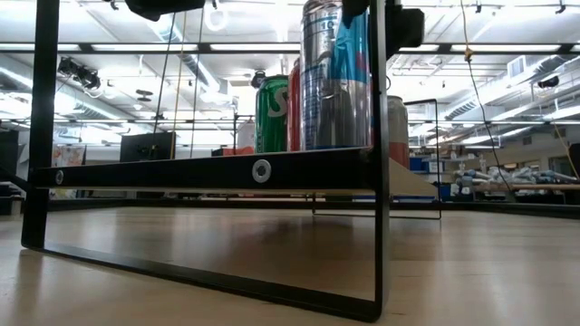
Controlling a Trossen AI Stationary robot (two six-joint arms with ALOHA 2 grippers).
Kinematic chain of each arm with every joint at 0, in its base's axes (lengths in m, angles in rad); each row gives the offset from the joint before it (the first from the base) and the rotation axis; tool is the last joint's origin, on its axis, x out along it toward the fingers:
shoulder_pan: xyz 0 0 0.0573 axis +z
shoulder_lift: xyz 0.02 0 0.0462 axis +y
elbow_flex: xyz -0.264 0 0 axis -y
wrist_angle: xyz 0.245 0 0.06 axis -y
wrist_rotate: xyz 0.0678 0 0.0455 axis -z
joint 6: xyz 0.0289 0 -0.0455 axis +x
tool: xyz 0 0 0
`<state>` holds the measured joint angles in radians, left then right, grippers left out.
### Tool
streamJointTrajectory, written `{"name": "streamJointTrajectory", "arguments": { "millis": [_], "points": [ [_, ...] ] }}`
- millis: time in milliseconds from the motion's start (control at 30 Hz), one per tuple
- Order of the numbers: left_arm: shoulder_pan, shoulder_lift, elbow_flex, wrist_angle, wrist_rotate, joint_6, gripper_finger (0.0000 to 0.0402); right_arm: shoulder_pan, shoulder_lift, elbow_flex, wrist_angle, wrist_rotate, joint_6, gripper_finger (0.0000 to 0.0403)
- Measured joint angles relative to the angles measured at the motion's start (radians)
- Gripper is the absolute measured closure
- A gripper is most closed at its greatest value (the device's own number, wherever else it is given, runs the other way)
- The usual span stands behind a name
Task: Place canned beverage on shelf
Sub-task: Put the blue soda can on the shelf
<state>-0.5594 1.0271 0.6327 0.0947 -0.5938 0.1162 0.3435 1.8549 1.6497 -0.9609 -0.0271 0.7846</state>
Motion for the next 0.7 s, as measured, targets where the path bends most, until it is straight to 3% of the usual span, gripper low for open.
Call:
{"name": "streamJointTrajectory", "arguments": {
  "millis": [367, 533, 700],
  "points": [
    [0.002, 0.0, 0.0, -0.006, -0.001, 0.0, 0.0047, 0.055, -0.049, -0.001, -0.112, 0.02, -0.088, 0.0092],
    [0.002, 0.0, 0.0, -0.015, -0.003, 0.008, 0.0047, 0.132, -0.044, -0.048, -0.101, 0.129, -0.098, 0.0093],
    [0.002, 0.001, 0.0, -0.019, -0.004, 0.032, 0.0047, 0.228, -0.044, -0.124, -0.012, 0.329, -0.06, 0.0094]
  ]
}}
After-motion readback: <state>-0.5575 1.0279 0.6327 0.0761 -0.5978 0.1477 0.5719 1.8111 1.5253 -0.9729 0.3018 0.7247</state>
